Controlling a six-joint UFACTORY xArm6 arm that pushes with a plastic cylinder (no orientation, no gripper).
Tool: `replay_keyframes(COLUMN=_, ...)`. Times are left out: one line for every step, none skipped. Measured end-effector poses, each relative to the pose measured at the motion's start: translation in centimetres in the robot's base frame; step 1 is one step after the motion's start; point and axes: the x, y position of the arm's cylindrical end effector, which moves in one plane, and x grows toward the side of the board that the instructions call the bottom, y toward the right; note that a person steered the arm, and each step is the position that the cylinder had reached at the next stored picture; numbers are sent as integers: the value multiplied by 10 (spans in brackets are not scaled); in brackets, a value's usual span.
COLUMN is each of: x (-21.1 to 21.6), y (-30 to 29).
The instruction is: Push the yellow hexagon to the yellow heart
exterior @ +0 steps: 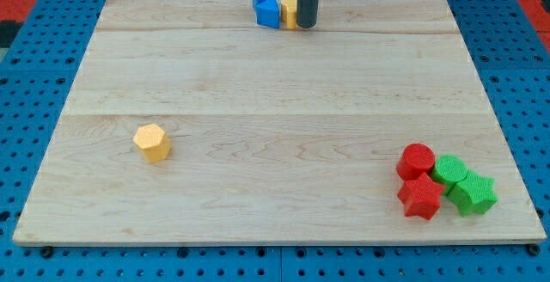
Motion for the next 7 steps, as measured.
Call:
replay_keyframes(x=-5, y=0)
replay_keyframes(x=-10, y=0)
replay_keyframes(x=-11, y=1)
replay_keyframes(x=51, y=13)
replay_keyframes(x=115, y=-40)
replay_keyframes(x=135, y=-147)
replay_keyframes(x=136, y=-233)
